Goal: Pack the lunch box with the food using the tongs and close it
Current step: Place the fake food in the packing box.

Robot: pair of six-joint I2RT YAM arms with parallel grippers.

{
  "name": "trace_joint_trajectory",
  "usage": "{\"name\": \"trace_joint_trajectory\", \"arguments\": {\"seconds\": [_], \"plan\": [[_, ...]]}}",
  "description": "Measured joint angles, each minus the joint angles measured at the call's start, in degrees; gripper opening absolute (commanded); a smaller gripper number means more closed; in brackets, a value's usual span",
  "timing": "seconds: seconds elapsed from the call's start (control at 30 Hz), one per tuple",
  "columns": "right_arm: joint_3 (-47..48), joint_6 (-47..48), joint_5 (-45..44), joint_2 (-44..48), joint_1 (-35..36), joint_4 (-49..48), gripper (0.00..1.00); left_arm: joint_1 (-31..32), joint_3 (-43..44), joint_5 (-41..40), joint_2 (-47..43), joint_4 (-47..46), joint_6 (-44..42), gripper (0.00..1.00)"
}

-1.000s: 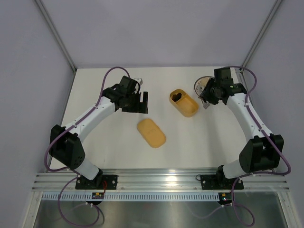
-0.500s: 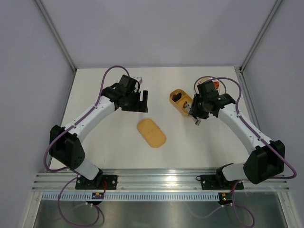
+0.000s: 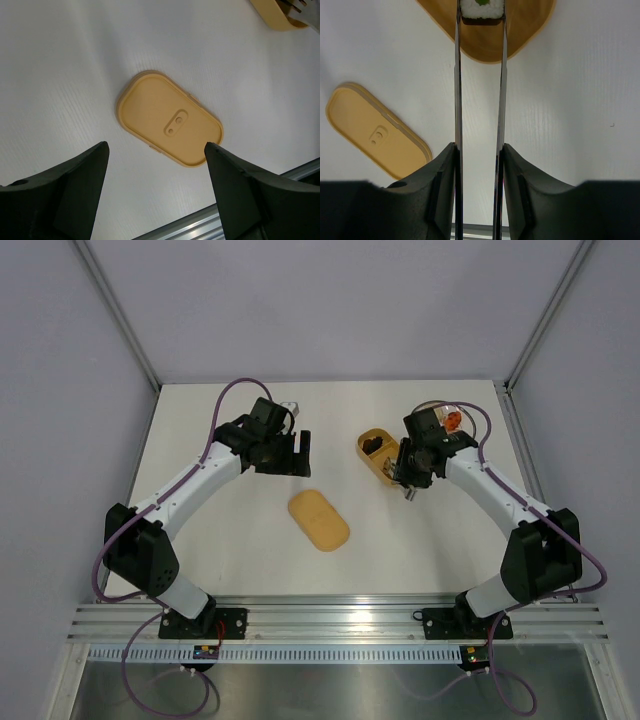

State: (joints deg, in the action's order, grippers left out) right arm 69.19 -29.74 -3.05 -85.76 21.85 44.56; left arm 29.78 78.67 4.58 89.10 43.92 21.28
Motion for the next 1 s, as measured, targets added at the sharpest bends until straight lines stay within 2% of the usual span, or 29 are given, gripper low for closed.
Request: {"name": "trace_joint_trajectory", "arguments": {"seconds": [0.23, 0.33, 0.47, 0.63, 1.0], "plan": [[2.1, -0.5, -0.5, -2.8, 0.0, -1.8, 0.26, 0.0, 0.0, 0.0, 0.0, 0.0, 0.0, 0.81], [2.7, -0.7, -0.5, -3.9, 0.2, -2.6, 0.32, 0.0, 0.0, 0.0, 0.0, 0.0, 0.0, 0.81], [3.2, -0.7, -0.5, -5.1, 0.4, -2.9, 0.46, 0.0, 0.0, 0.0, 0.0, 0.0, 0.0, 0.81], [3.4, -1.2, -0.5, -5.4, 0.6, -3.2, 0.54, 0.0, 0.0, 0.0, 0.0, 0.0, 0.0, 0.81], [5.7, -1.5, -1.0, -5.4, 0.7, -2.9, 0.54, 0.0, 0.0, 0.0, 0.0, 0.0, 0.0, 0.81]]}}
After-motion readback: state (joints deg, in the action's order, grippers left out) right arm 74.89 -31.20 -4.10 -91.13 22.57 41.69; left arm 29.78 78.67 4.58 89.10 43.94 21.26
